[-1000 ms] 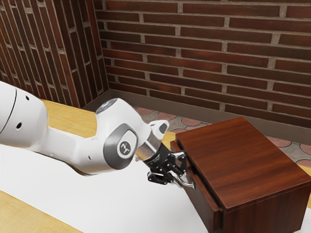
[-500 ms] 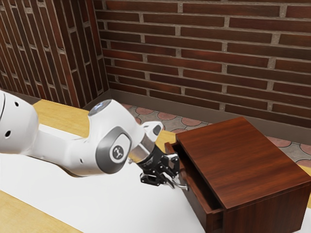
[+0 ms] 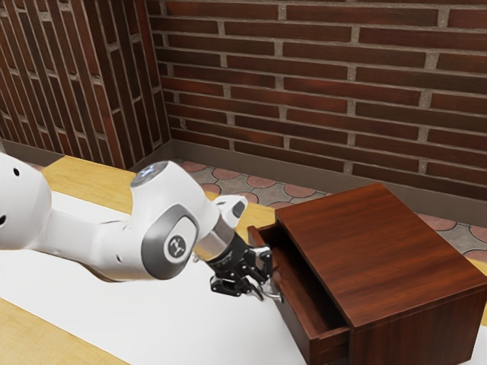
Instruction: Pull the drawer handle with one arm to open the drawer
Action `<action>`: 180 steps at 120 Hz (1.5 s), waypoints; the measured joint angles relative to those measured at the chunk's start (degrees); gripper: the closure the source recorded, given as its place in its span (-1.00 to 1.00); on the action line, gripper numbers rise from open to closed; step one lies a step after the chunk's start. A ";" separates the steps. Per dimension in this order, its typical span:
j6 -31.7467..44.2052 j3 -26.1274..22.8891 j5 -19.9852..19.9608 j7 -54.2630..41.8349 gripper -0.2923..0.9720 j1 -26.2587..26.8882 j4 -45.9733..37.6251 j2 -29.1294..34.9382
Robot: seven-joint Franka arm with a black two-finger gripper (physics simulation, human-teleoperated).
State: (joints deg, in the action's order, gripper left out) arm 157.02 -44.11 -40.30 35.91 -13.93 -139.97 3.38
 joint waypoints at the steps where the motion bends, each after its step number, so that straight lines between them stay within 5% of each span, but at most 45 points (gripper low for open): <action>1: 0.00 0.00 0.00 0.01 0.51 -0.02 -0.02 0.02; 180: -9.00 1.39 -1.46 0.63 0.49 -0.60 -7.51 13.48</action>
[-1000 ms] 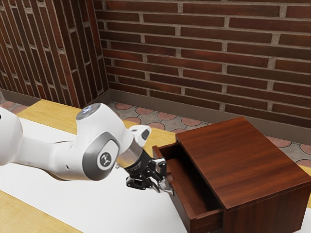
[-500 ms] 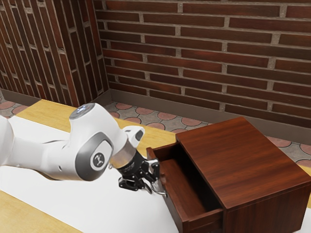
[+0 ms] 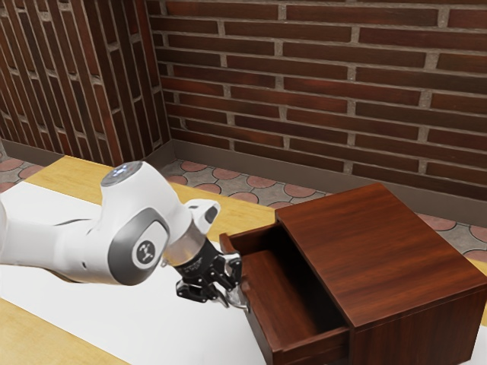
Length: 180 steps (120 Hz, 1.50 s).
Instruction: Pull the drawer handle with one arm to open the drawer
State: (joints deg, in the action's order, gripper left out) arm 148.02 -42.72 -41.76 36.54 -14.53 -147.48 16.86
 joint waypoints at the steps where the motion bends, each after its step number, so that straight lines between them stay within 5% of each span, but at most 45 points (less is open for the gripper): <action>1: -0.05 0.00 -0.02 0.00 0.49 0.00 -0.05 0.09; 142: -7.33 2.43 -0.23 -0.44 0.47 0.12 -3.89 6.80; 170: -14.24 11.42 0.01 -1.37 0.15 0.82 -3.52 18.31; 180: -20.55 18.44 5.90 -1.83 -0.07 0.89 -1.41 21.70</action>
State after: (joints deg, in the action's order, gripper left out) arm 127.48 -24.28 -35.86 34.71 -13.64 -148.89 38.56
